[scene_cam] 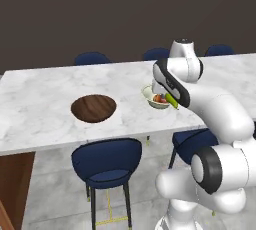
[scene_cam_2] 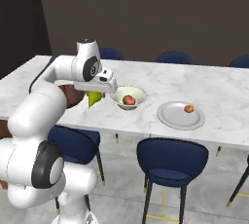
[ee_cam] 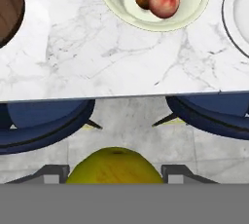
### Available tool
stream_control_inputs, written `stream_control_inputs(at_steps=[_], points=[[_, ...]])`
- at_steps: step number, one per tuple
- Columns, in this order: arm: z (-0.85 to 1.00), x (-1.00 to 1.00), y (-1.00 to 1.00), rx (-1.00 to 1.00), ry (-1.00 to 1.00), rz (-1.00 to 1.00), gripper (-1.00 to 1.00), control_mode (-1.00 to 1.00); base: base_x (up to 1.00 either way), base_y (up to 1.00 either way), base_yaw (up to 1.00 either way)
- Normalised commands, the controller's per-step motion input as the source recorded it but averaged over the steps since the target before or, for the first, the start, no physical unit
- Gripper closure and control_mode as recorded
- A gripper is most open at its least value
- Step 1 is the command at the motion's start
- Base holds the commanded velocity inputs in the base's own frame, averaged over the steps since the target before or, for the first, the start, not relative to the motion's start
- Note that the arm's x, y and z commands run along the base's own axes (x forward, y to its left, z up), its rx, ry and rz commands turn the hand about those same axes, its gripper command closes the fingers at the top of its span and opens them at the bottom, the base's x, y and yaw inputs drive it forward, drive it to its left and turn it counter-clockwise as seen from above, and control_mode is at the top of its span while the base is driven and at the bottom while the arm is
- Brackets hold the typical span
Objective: Take the fruits from the plate on the dining counter and place two fruits in each bowl.
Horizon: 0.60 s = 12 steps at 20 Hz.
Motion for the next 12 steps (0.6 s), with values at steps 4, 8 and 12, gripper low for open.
stream_control_inputs(at_steps=[4, 8, 12], points=[[0.0, 0.0, 0.0, 0.0, 0.0, 0.0, 1.0, 1.0, 0.01, 0.71, -0.01], [0.0, 0.0, 0.0, 0.0, 0.0, 0.0, 1.0, 1.0, 0.0, 0.46, 0.0], [0.0, 0.0, 0.0, 0.0, 0.0, 0.0, 1.0, 1.0, 0.08, 0.28, 0.0]])
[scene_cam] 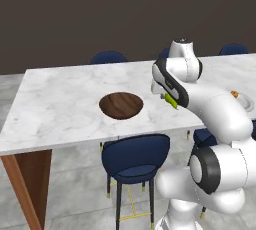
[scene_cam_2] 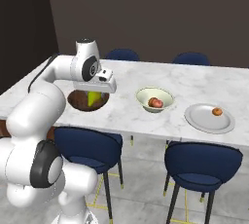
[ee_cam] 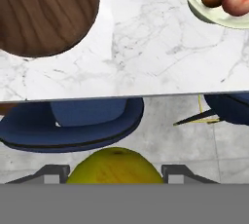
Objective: Take the fruits from the plate on the dining counter and place two fruits in each bowl.
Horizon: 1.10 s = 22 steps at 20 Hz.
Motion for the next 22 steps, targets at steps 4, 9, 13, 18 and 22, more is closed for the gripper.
stream_control_inputs(at_steps=[4, 9, 13, 18, 22], points=[[0.0, 0.0, 0.0, 0.0, 0.0, 0.0, 1.0, 1.0, 0.09, 0.07, 0.0], [0.0, 0.0, 0.0, 0.0, 0.0, 0.0, 1.0, 1.0, 0.19, 0.45, 0.0], [0.0, 0.0, 0.0, 0.0, 0.0, 0.0, 1.0, 1.0, 0.32, 0.41, -0.02], [0.0, 0.0, 0.0, 0.0, 0.0, 0.0, 1.0, 1.0, 0.36, 0.1, -0.01], [0.0, 0.0, 0.0, 0.0, 0.0, 0.0, 1.0, 1.0, 0.44, 0.0, 0.0]])
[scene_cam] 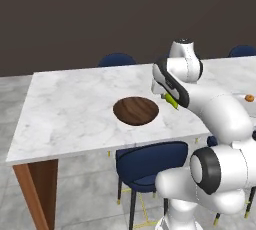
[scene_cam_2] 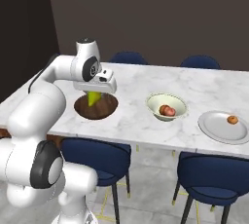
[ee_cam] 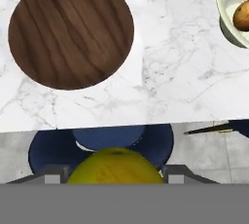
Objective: Take the fruits from the plate on the dining counter and place two fruits in each bowl.
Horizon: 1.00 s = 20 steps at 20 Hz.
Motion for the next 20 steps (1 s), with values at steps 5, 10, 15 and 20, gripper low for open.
stream_control_inputs(at_steps=[5, 10, 15, 20], points=[[0.0, 0.0, 0.0, 0.0, 0.0, 0.0, 1.0, 1.0, 0.4, 0.1, 0.0], [0.0, 0.0, 0.0, 0.0, 0.0, 0.0, 1.0, 1.0, 0.41, 0.12, 0.0], [0.0, 0.11, 0.02, 0.0, 0.0, 0.0, 1.0, -1.0, 0.38, 0.11, 0.0], [0.0, 0.6, 0.15, 0.0, 0.0, 0.0, 1.0, -1.0, 0.0, 0.0, 0.0]])
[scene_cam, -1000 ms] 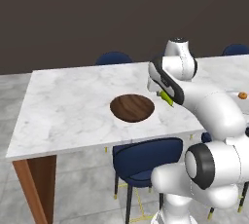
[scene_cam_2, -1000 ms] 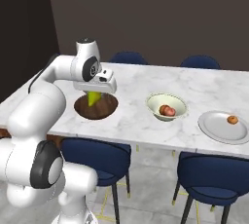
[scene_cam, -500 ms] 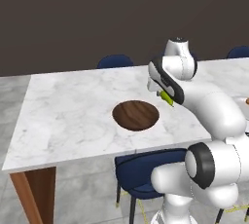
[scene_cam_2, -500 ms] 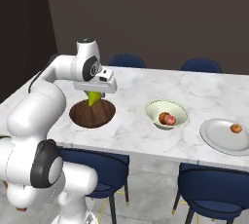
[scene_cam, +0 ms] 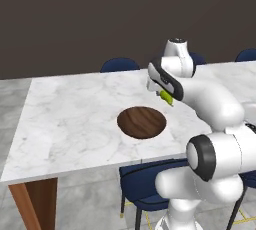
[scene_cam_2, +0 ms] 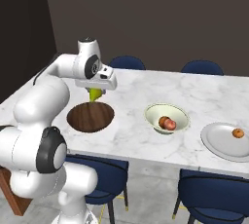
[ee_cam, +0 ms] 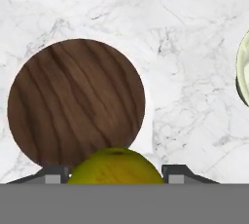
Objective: Take the fruits from the plate on the dining counter and place two fruits in each bowl.
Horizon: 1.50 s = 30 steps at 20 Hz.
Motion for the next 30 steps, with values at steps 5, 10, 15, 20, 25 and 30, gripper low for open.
stream_control_inputs(at_steps=[5, 10, 15, 20, 25, 30], points=[[-0.11, 0.51, 0.3, 0.0, 0.01, 0.0, 1.0, -1.0, 0.0, 0.0, 0.0], [-0.62, 0.05, 0.25, 0.0, 0.05, 0.0, 1.0, -1.0, 0.0, 0.0, 0.0], [-0.89, 0.03, 0.2, 0.0, 0.0, 0.0, 1.0, -1.0, 0.0, 0.0, 0.0], [-0.66, 0.06, 0.26, 0.0, 0.0, 0.0, 1.0, -1.0, 0.0, 0.0, 0.0], [-0.39, 0.22, 0.26, 0.0, 0.0, 0.0, 1.0, -1.0, 0.0, 0.0, 0.0], [-0.13, 0.27, 0.03, 0.0, 0.0, 0.0, 1.0, -1.0, 0.0, 0.0, 0.0]])
